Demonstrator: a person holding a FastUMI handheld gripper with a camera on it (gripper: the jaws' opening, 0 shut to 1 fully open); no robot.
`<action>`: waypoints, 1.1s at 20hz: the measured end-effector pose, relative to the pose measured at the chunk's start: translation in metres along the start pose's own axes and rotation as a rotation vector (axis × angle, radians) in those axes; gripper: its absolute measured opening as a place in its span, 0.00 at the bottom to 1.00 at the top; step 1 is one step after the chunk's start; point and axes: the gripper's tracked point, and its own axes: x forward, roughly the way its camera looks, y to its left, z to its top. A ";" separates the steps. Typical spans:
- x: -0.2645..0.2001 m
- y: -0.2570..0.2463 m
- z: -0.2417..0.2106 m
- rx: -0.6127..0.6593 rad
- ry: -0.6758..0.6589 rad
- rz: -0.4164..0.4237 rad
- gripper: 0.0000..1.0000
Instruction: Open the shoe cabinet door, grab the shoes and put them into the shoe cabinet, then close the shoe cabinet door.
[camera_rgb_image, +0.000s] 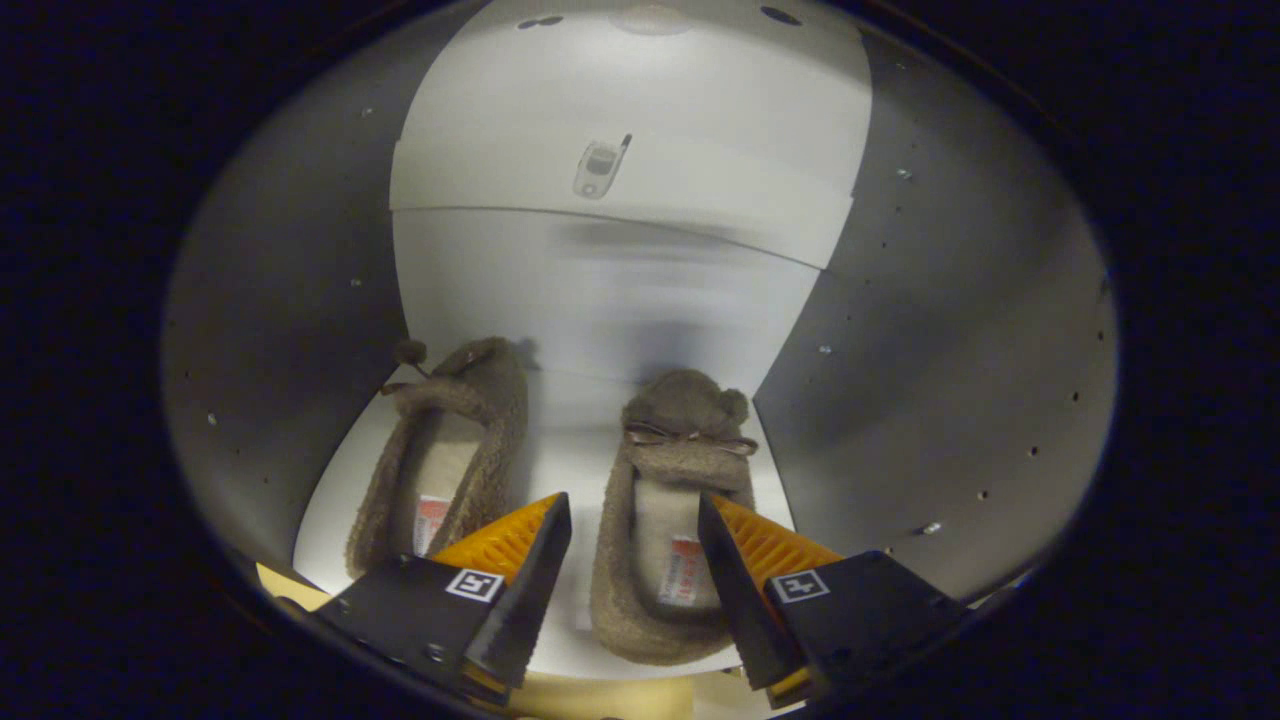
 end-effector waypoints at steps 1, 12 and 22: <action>-0.008 -0.003 0.003 0.008 -0.014 -0.006 0.80; -0.192 -0.001 -0.005 0.101 -0.298 -0.051 0.98; -0.393 0.001 -0.117 0.209 -0.391 -0.183 0.98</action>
